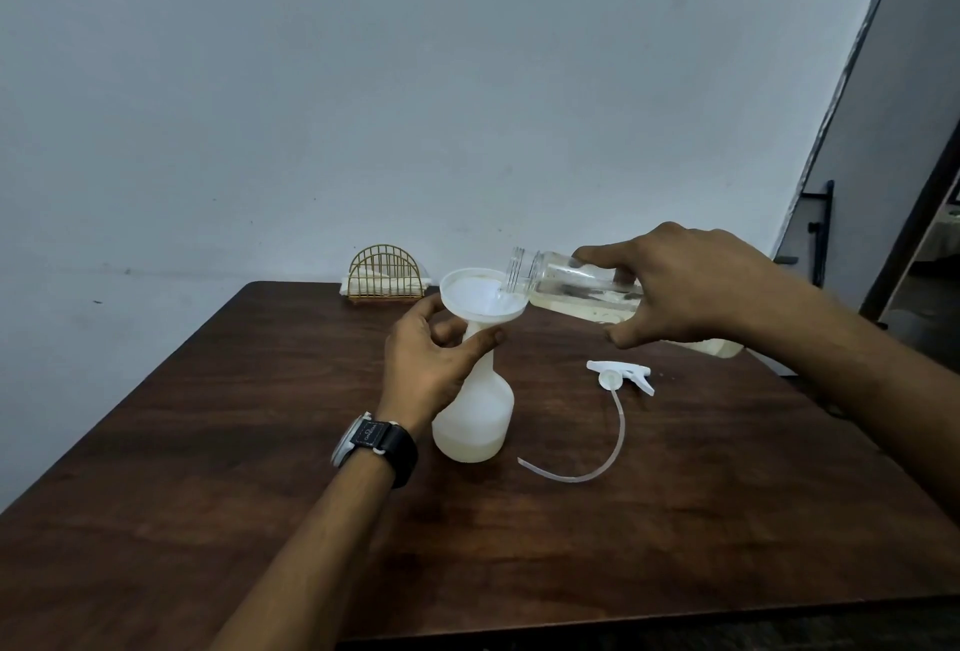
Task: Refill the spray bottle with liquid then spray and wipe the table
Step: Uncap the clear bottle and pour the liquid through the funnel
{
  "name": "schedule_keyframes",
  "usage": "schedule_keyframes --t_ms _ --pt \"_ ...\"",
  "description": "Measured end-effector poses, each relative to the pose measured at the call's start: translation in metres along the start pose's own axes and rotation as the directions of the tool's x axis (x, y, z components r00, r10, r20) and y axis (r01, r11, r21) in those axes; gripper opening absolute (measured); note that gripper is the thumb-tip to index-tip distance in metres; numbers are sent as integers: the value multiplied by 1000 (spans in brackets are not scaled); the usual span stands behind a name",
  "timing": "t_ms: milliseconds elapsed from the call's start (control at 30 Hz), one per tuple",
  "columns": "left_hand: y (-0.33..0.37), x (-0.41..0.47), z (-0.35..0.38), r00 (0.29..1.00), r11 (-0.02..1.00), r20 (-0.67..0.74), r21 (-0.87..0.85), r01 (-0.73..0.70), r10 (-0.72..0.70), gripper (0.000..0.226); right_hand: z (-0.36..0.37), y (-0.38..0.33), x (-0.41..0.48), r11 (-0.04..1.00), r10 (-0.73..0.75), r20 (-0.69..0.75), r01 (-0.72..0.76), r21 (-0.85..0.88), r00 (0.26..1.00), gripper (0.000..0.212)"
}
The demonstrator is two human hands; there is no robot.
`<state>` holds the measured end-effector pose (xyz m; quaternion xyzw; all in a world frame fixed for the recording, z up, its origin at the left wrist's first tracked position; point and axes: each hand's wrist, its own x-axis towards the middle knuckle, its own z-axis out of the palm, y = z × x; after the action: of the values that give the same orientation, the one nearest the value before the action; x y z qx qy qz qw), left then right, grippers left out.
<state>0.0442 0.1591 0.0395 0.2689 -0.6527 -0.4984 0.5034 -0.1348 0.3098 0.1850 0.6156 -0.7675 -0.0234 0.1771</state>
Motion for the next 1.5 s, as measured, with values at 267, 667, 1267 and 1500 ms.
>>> schedule_keyframes --t_ms 267,667,1267,1500 --pt "-2 0 0 1000 1000 -8 12 4 -4 67 0 1 0 1000 1 1 -1 2 1000 87" --pt "-1 0 0 1000 1000 -7 2 15 -15 67 1 0 0 1000 0 -1 0 -7 1000 86" --pt "-1 0 0 1000 1000 -15 22 16 -15 67 -2 -1 0 1000 -2 7 2 -20 1000 83" --pt "0 0 1 1000 1000 -15 17 16 -16 67 -3 -2 -1 1000 -3 6 3 -22 1000 84"
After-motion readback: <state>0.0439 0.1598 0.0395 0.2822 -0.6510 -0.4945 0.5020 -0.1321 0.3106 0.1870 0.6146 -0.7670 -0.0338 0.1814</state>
